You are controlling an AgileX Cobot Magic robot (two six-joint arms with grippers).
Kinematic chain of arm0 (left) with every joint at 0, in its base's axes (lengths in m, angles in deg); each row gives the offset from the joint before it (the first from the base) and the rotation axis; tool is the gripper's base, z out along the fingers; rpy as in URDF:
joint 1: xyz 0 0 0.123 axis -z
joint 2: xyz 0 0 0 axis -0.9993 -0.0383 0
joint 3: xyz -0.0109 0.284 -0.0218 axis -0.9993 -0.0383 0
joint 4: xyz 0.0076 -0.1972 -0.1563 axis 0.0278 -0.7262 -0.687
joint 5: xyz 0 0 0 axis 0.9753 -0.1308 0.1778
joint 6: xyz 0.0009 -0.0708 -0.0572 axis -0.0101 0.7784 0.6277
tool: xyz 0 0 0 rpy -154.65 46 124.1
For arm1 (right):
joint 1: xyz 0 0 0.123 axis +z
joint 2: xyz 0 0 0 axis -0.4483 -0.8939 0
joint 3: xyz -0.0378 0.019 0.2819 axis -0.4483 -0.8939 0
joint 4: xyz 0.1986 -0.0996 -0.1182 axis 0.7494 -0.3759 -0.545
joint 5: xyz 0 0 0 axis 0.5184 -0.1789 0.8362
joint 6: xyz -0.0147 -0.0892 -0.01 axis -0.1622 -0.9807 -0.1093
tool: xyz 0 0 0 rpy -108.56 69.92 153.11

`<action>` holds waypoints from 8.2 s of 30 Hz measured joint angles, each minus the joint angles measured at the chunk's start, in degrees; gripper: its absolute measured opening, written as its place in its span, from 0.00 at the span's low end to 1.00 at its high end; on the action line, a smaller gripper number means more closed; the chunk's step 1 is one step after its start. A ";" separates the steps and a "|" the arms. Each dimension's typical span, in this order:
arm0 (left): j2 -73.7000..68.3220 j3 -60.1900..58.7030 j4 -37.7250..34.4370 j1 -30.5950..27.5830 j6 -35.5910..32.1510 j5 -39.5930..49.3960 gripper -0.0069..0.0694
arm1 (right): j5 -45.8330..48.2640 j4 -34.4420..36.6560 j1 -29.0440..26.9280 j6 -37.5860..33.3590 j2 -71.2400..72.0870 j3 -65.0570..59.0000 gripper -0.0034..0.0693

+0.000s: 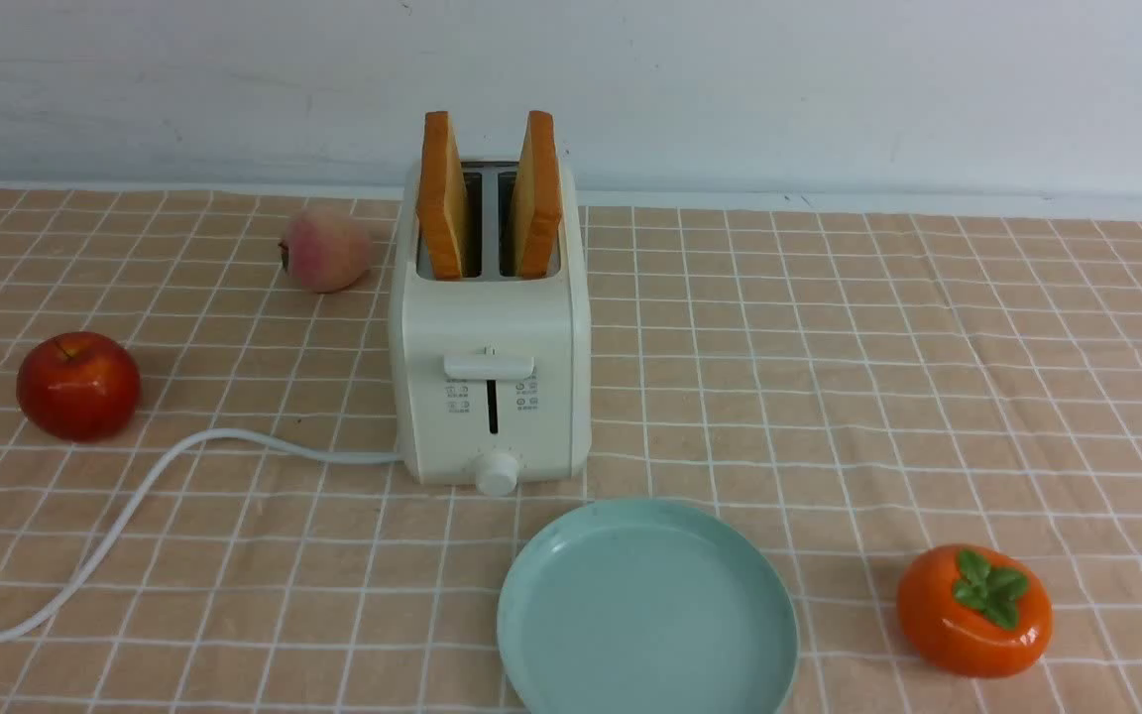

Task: Take toasted bread from bread machine on light coffee tablecloth place on plate.
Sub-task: 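Grasp the toast slice in the toaster and pull it up out of the slot with the right gripper, then place the held slice of bread on top of the slice on the plate with the right gripper, then reach for a toast slice standing in the toaster with the left gripper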

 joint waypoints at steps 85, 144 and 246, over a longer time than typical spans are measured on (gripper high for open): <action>-20.49 40.29 -12.35 0.00 -1.43 -3.29 0.40 | -16.30 -7.50 0.00 30.10 -18.73 43.10 0.38; -39.50 42.93 -23.78 10.16 -3.07 34.81 0.40 | 26.31 25.54 29.74 -2.78 -122.10 126.93 0.73; -88.83 96.40 -16.64 10.16 -8.36 28.49 0.84 | 49.16 33.66 19.88 -16.79 -77.95 92.69 0.54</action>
